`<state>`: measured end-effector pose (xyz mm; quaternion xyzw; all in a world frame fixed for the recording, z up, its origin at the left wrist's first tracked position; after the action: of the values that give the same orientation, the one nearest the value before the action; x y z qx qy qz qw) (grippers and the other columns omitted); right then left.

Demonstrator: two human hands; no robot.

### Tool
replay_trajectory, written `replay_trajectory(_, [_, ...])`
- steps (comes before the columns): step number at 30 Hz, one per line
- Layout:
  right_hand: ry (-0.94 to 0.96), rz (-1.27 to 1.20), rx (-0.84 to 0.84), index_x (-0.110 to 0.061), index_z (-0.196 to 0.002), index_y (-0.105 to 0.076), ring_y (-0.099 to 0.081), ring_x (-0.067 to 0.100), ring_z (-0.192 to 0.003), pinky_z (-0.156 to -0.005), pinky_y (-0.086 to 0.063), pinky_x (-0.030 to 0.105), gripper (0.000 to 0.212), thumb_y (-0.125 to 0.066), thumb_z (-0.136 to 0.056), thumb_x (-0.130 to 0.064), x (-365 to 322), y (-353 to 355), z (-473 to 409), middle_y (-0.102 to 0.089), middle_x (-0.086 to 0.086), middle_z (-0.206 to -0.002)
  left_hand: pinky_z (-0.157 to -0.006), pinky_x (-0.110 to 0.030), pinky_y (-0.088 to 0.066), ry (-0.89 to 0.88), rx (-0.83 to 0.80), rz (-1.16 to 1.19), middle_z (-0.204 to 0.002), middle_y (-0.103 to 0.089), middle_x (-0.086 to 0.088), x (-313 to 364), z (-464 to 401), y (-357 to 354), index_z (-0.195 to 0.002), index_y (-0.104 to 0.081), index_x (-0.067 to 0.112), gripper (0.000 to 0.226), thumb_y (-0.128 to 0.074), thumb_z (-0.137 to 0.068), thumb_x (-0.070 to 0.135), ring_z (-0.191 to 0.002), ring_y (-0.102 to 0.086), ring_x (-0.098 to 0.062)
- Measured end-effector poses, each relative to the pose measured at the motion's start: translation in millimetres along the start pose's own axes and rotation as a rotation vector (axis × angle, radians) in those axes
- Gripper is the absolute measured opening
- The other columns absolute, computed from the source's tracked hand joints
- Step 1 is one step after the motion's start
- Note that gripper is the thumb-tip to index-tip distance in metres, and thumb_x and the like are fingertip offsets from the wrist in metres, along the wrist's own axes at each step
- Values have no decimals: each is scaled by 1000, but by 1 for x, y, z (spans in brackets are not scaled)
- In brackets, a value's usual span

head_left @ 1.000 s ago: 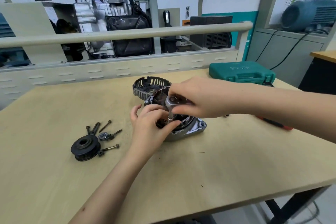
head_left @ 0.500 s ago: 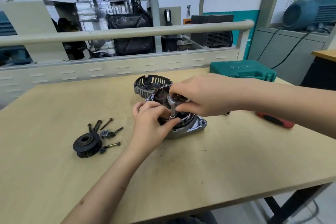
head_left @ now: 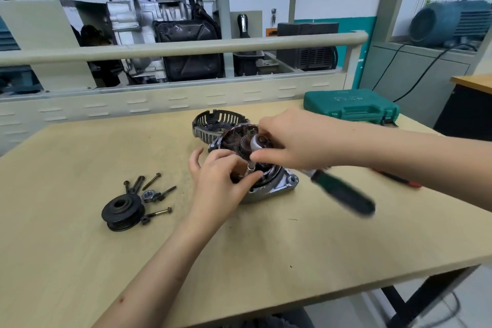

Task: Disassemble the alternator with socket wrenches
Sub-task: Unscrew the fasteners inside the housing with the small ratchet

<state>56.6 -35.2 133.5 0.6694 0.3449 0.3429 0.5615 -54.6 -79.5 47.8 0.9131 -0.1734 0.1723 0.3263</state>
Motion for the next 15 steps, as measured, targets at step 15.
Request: replay_trajectory(15, [128,88,-52,-11,-106,-49,-49,19,-81,-67,-39,32,32,-44,-93,-40,-4,3,2,-55,3,-94,-83,-19,-17,-22,-52,100,-82,-48,23,-4,0,4,-74,-71,7,15,-78,-70,20,-99,-45,-2])
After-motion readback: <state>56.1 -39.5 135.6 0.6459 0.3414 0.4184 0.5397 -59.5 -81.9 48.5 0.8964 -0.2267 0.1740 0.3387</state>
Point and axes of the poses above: each hand's wrist, its own z-axis away from the middle knuckle, its own y-axis out of the back of the hand, x = y × z, the point moved 4 cm from there along -z, towards the middle knuckle
